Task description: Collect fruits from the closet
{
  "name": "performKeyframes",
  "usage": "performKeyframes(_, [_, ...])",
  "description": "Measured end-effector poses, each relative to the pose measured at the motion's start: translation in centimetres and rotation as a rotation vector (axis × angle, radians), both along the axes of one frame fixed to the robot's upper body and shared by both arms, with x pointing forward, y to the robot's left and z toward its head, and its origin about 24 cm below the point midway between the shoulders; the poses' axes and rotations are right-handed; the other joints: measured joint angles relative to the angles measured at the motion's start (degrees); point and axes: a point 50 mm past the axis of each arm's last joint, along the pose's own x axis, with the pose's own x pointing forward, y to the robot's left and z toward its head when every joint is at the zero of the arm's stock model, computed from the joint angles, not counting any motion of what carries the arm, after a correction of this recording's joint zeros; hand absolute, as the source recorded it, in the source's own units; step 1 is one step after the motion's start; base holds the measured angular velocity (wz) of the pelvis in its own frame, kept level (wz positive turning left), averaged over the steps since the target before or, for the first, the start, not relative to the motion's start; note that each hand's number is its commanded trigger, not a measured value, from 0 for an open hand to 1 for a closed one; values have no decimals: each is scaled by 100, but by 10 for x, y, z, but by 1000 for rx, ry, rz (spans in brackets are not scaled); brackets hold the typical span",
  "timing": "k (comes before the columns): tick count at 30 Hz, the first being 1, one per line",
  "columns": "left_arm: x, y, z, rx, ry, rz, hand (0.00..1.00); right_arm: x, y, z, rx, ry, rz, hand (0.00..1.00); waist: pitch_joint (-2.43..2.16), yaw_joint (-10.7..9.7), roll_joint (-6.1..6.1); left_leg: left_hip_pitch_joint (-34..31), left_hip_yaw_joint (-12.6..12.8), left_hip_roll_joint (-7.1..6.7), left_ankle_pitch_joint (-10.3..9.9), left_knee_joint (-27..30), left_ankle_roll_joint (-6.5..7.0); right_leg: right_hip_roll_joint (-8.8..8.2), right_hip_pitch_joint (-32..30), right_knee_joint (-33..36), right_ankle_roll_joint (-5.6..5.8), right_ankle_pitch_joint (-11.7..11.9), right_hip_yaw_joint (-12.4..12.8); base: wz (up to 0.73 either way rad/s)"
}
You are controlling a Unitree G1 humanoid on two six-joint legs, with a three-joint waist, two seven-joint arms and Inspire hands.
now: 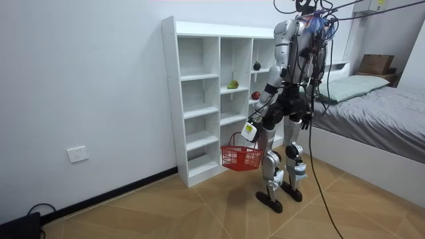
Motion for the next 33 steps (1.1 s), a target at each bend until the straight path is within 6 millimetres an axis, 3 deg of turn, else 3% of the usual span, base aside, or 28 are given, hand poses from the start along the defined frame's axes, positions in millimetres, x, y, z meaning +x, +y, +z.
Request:
performKeyframes(17, [5, 1, 1, 19, -34, -7, 100, 9, -1, 1, -40, -34, 32, 0, 11, 2, -31, -12, -5, -6, 0, -12, 0, -1, -4, -13, 1, -1, -11, 0])
performKeyframes(33, [8, 2, 2, 39, -56, -7, 100, 16, -4, 4, -124, -69, 34, 0, -13, 6, -58, -24, -2, -7, 0, -28, 0, 0, -4, -54, 0, -1, -16, 0])
